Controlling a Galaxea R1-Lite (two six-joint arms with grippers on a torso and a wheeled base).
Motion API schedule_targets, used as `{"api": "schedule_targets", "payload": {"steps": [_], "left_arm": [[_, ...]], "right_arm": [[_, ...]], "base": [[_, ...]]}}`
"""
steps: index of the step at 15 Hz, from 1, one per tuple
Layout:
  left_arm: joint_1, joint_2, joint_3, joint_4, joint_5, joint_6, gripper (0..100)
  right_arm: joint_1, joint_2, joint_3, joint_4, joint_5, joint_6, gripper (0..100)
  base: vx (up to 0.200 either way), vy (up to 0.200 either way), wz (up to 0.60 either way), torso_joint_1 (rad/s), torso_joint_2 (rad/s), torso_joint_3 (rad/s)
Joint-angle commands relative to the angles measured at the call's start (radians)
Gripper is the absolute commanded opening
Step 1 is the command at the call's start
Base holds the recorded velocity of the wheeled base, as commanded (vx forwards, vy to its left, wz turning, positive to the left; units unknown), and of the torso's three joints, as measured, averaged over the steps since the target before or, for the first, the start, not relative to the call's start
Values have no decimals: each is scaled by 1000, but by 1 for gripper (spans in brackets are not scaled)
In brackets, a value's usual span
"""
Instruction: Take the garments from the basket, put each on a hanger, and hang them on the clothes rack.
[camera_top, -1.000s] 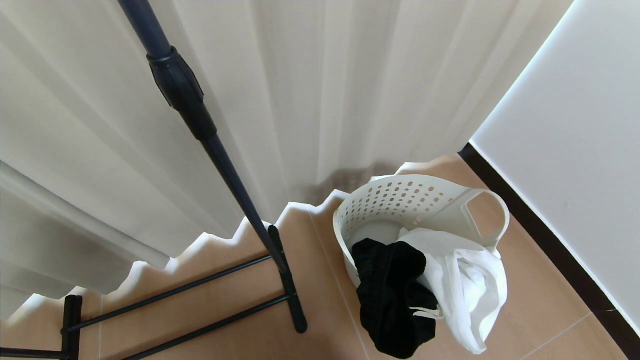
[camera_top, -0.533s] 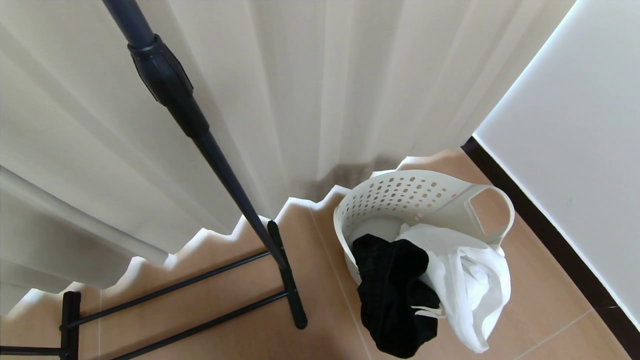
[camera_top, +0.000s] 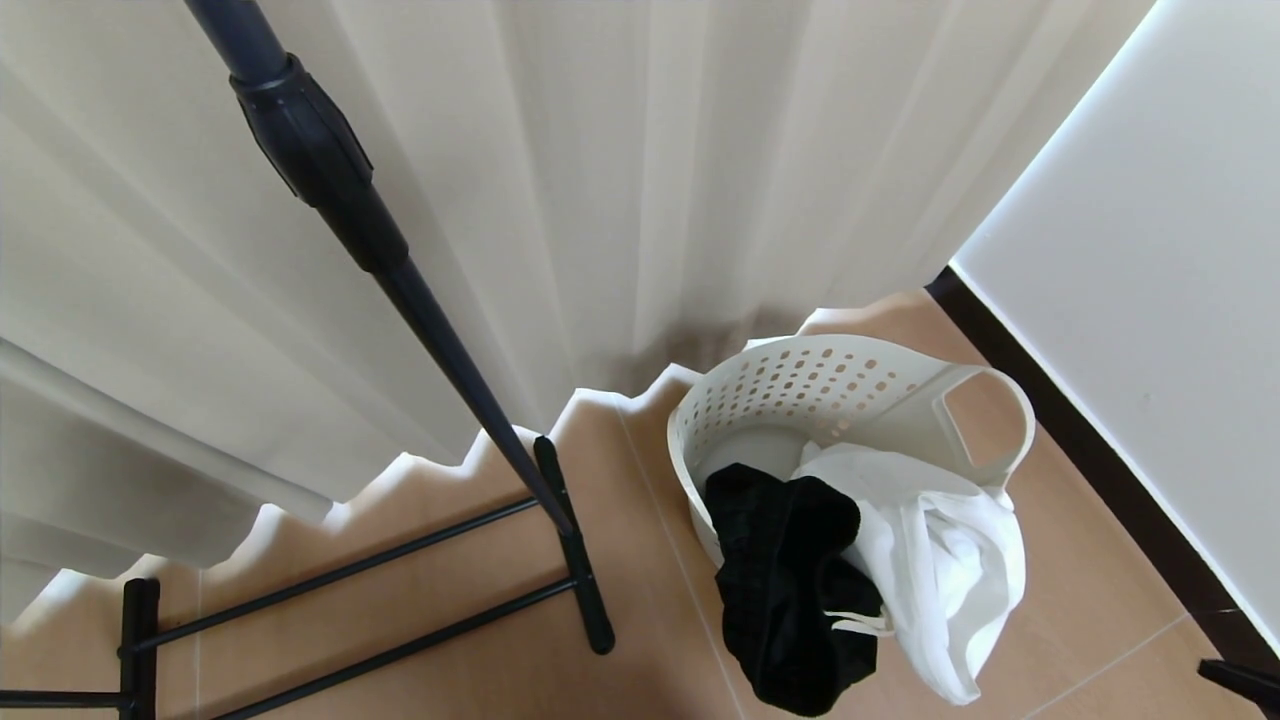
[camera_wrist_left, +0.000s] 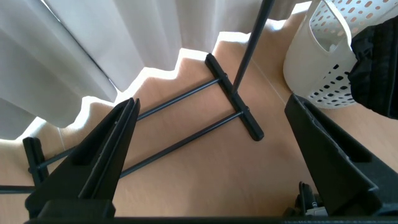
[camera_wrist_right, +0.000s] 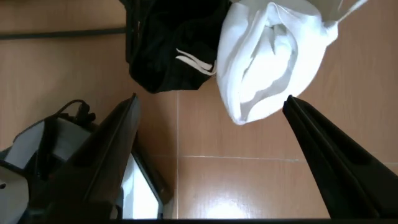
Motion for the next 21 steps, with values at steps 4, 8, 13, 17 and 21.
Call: {"api": "schedule_targets", "payload": {"steps": [4,8,13,17,21], "left_arm": [[0,1,0,0,3,0,100],[1,0,0,0,3,0,100],[1,1,0,0,3,-5,100],[1,1,0,0,3,-6,100],[1,1,0,0,3,-6,100]], "right_arm": [[44,881,-454,-230,-14,-432,100],[21,1163,-615,-272,-122,-686,100],[18,1313,-738,-356,-114,-700,100],[18,1341,-778,-358,-108,-656,100],[20,1376,-791,-404,-62,-593,100]], "base": [[0,0,0,0,0,0],[0,0,0,0,0,0],[0,0,0,0,0,0],[0,0,0,0,0,0],[0,0,0,0,0,0]]}}
